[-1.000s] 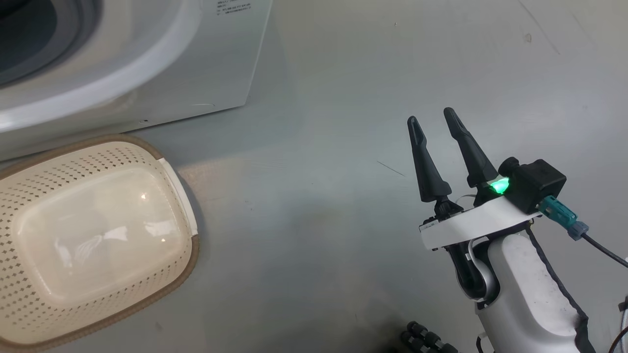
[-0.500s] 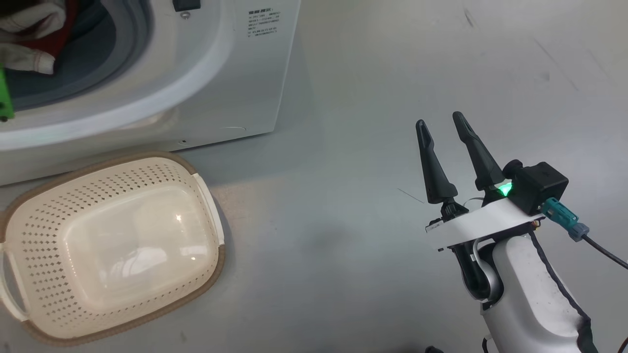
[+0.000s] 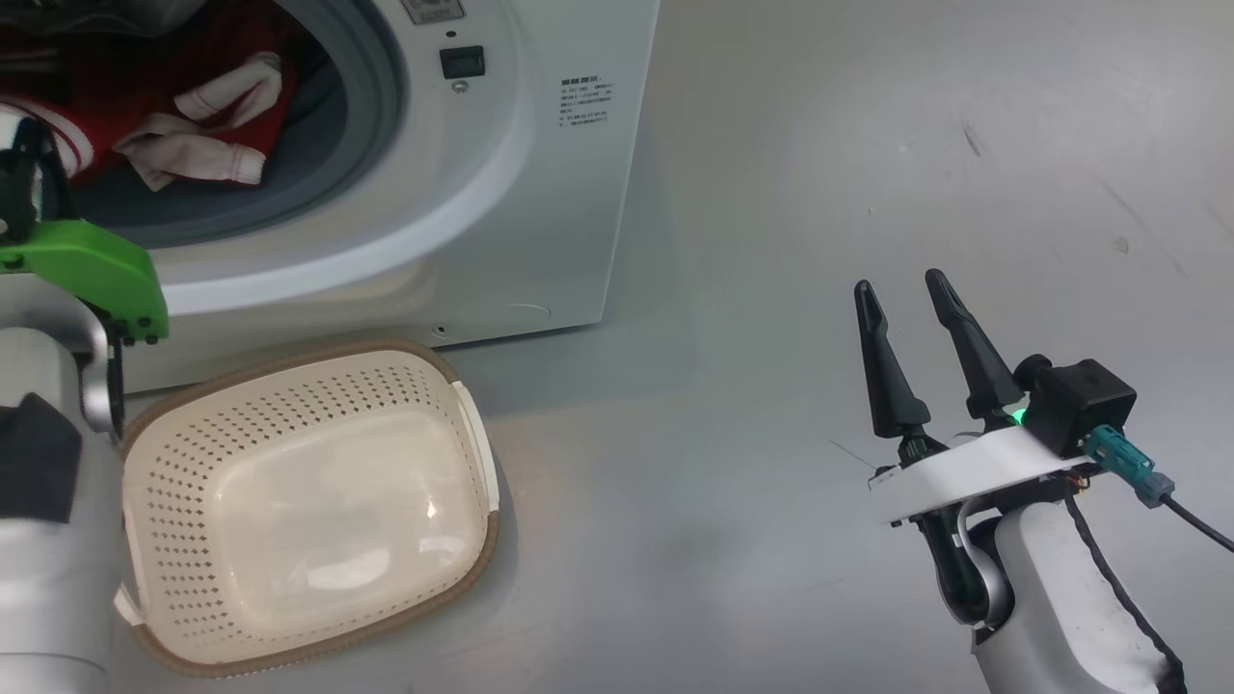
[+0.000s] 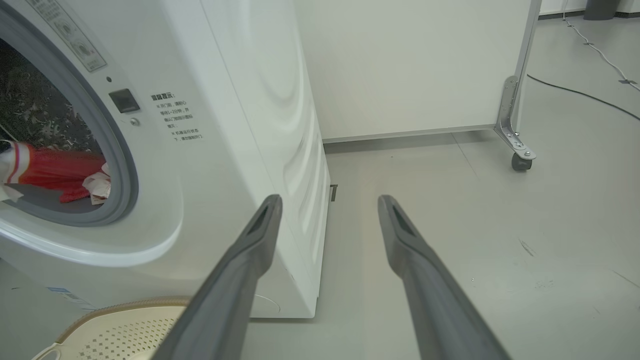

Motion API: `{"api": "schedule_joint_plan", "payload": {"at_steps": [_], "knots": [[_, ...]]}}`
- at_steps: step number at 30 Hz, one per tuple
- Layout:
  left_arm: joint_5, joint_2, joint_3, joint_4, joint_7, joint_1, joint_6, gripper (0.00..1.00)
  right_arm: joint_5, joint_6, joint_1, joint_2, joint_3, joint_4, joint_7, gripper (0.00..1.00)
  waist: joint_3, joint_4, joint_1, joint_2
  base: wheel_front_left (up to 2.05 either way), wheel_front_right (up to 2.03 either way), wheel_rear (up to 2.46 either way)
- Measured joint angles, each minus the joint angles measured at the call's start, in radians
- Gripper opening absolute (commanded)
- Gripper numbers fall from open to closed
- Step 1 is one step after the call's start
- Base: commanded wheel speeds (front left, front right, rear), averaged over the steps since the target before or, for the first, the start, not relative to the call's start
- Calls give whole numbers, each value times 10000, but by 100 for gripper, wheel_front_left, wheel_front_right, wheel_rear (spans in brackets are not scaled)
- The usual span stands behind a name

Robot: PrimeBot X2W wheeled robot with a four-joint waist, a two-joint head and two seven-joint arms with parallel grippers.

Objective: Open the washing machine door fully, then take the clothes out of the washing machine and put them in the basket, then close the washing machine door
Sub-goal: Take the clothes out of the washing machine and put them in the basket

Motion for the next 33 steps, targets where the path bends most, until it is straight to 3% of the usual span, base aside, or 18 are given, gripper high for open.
{"api": "schedule_joint_plan", "payload": {"at_steps": [7, 19, 33], "knots": [[-295, -497, -128, -54, -874, 863, -341, 0, -71, 2, 362, -167, -268, 88, 2, 100, -717, 385, 0, 0, 0, 0, 0], [-562, -859, 4, -1158, -1057, 2104, -525, 0, -148, 2, 1082, -230, -447, 128, 2, 100, -1933, 1047, 0, 0, 0, 0, 0], [-819, -974, 558, -5009, -1131, 2619, -550, 0, -224, 2, 1380, -232, -437, -35, 2, 100, -2309, 1358, -1, 0, 0, 0, 0]]}}
